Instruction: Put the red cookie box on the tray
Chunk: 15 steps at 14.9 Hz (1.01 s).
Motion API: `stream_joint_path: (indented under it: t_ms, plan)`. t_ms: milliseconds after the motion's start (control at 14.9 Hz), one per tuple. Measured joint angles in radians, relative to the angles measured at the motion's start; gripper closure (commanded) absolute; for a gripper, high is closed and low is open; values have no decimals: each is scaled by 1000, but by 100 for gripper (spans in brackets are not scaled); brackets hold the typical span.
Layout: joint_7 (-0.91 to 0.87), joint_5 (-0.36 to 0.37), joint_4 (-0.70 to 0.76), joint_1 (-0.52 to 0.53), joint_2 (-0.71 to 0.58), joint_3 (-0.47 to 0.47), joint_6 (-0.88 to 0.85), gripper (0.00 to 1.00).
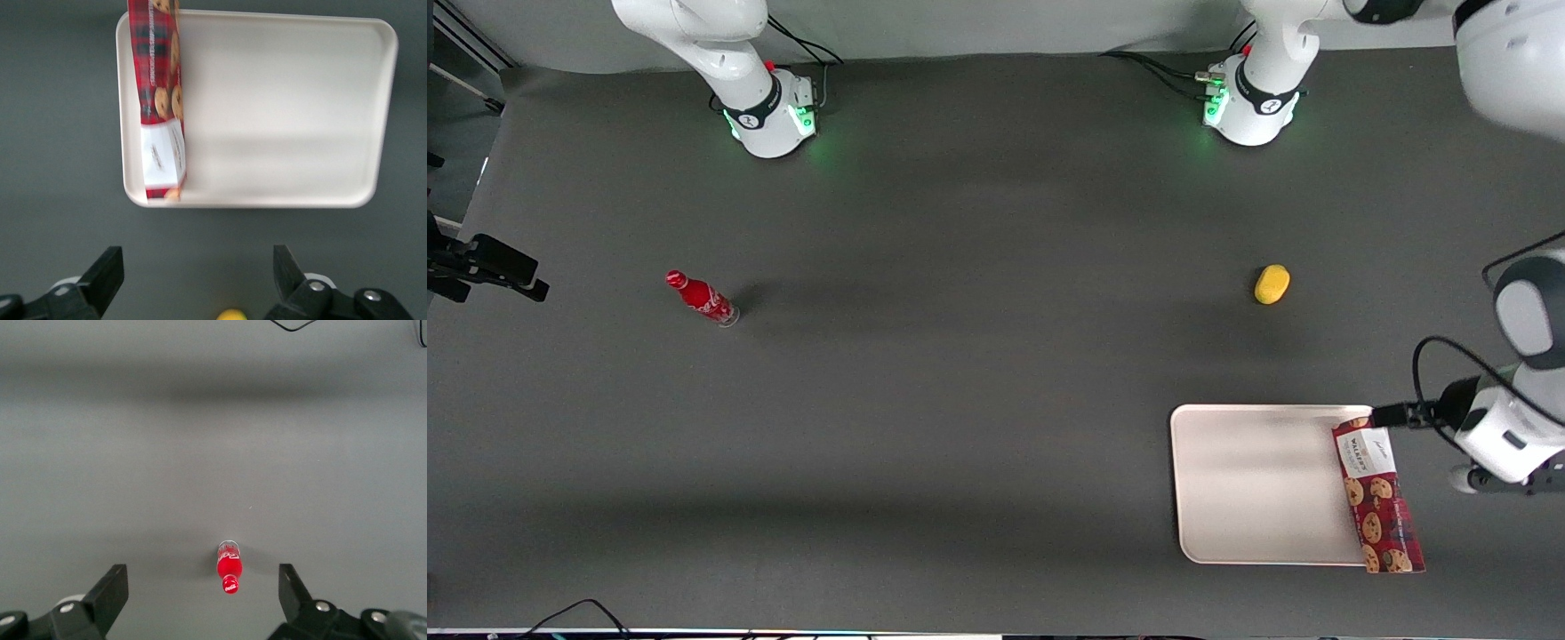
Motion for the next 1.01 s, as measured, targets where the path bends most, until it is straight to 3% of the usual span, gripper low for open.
stream_joint_path:
  t_ms: [335,670,804,1006]
  plan:
    - [-70,95,-170,-34,-241,-20,-92,0]
    - [-168,176,-407,12,-488,-192,-106,0]
    - [-171,179,-443,85,-536,-287,-127,0]
    - [-171,181,-457,109,-558,-314,-142,0]
